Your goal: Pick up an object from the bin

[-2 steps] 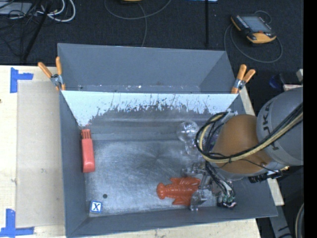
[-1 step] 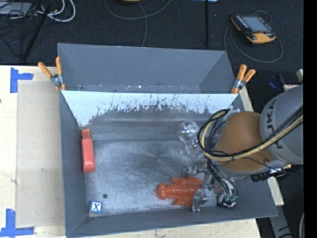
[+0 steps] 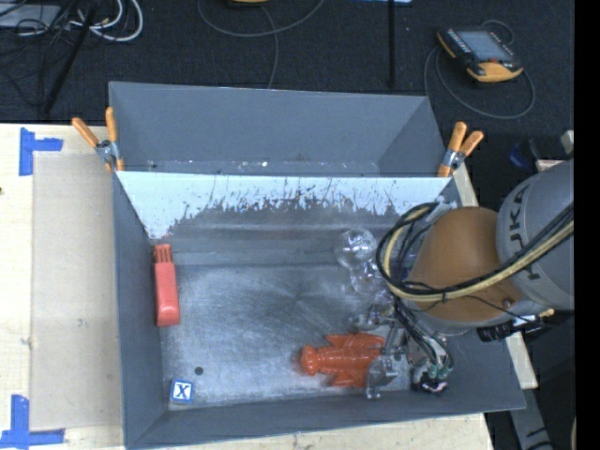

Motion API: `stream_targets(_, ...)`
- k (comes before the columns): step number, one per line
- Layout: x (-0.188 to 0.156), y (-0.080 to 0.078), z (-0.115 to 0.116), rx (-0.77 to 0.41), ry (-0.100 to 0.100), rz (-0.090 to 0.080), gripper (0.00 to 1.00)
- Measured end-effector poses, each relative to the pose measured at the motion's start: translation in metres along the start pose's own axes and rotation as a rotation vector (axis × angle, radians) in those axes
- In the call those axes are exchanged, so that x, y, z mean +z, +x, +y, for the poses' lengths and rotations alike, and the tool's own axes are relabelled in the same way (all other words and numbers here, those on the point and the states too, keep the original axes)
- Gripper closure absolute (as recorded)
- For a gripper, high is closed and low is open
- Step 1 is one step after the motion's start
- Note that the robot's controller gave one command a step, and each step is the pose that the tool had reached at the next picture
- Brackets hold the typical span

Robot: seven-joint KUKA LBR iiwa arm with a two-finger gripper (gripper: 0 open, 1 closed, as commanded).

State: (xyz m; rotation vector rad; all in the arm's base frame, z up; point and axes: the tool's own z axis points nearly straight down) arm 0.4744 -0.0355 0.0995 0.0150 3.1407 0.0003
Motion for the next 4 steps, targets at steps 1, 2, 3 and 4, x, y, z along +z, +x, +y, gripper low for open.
stream_targets(1,-0.010,0.001,0.000,-0.001,0.000,0.006,1.00)
stream_targets(2,-0.024,0.001,0.000,-0.001,0.000,0.003,1.00)
stream_targets(3,-0.032,0.001,0.000,-0.002,0.000,0.002,1.00)
stream_targets(4,-0.042,0.001,0.000,-0.003,0.000,0.003,1.00)
